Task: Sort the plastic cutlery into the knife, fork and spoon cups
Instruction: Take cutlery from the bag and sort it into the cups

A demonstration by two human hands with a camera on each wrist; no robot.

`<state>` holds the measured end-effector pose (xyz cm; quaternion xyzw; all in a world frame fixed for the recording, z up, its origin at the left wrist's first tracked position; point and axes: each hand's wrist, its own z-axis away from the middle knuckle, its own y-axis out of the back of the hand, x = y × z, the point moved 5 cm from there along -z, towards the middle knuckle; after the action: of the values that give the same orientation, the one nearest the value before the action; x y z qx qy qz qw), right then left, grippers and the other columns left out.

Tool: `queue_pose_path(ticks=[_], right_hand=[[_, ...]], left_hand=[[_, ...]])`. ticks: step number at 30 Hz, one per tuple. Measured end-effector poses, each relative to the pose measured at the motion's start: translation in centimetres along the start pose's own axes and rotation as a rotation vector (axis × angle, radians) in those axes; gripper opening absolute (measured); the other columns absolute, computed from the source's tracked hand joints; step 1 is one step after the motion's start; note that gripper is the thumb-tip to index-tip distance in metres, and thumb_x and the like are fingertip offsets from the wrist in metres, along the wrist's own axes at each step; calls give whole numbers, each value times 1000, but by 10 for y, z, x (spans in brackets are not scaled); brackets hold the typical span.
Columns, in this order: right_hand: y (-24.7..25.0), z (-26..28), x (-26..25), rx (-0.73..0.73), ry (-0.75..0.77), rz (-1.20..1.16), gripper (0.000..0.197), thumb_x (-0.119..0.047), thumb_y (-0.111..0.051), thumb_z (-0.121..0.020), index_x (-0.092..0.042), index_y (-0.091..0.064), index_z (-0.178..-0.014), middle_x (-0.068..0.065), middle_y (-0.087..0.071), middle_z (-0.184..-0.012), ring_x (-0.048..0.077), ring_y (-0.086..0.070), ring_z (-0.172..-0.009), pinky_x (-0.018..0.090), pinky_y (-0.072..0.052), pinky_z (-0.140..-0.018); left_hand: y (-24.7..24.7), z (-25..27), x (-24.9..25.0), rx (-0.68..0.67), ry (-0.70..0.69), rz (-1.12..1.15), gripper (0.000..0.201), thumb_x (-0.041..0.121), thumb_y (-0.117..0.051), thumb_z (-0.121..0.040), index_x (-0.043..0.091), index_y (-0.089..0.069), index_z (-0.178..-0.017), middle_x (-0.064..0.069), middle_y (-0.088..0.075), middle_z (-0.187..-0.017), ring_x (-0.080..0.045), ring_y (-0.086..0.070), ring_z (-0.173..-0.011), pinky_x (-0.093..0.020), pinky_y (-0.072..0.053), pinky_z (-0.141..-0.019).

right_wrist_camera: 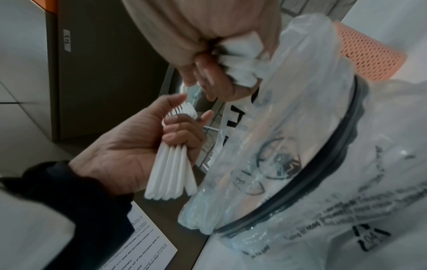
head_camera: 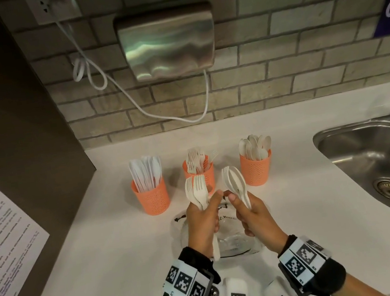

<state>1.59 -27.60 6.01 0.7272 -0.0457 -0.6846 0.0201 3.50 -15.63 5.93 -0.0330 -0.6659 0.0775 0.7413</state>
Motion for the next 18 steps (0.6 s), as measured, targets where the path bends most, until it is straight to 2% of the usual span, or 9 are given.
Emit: queue_pose_path(ticks=[3, 6, 8, 10, 13, 16, 18], right_hand=[[-5, 3, 2, -20, -1, -25, 18, -36, -39, -95, -32, -56, -98, -9, -34, -49, 2, -29, -37, 17, -26, -35], [-7, 4, 4, -39, -29, -33, 19, -33, -36, -96, -28, -53, -88, -1, -37, -54, 1, -31, -38, 15, -26, -36], [-8, 5, 5, -54, -39, -14, 20, -31, -36, -97, -26, -54, -89, 0, -42, -56, 0, -33, -37, 14, -26, -36], [-10, 6, 6, -72, -51, -15, 22, -31, -35, -97, -23, -55, -95, 1, -46, -58, 1, -33, -36, 14, -26, -36], [-12, 7, 8, -87, -99, -72, 25, -32, -35, -98, -18, -56, -103, 3, -50, -58, 4, -34, -37, 16, -28, -36], [-10, 7, 7, -79, -142, -168, 28, -30, -33, -100, -20, -60, -99, 6, -55, -59, 9, -38, -38, 19, -29, -36], [-8, 7, 7, -73, -136, -184, 29, -27, -33, -100, -17, -61, -100, 8, -58, -61, 10, -41, -39, 19, -31, -35]], left_hand=[[-8, 6, 1, -12, -33, 15, 28, 19, -68, -83, 7, -62, -107, 1, -48, -57, -2, -35, -36, -16, -29, -37], [-12, 10, 4, -11, -66, 27, 26, 14, -69, -82, 8, -64, -106, -4, -58, -68, 0, -42, -35, -11, -32, -38], [-12, 11, 7, 1, -94, 15, 16, 11, -68, -82, 7, -67, -97, -2, -59, -62, 0, -45, -34, -8, -33, -38], [-12, 10, 7, 22, -103, -38, 6, 13, -68, -83, 6, -67, -82, 1, -57, -55, -2, -45, -35, -11, -34, -39], [-10, 9, 5, 77, -84, -95, 20, 9, -62, -84, 9, -58, -64, 9, -49, -41, -4, -41, -33, -18, -34, -40], [-12, 12, 7, 85, -47, -75, 22, 4, -52, -87, 2, -55, -65, 4, -45, -34, -8, -37, -27, -16, -30, -34], [-11, 12, 7, 106, -35, -45, 23, 4, -49, -88, -3, -58, -68, -5, -48, -41, -10, -37, -27, -14, -27, -33]])
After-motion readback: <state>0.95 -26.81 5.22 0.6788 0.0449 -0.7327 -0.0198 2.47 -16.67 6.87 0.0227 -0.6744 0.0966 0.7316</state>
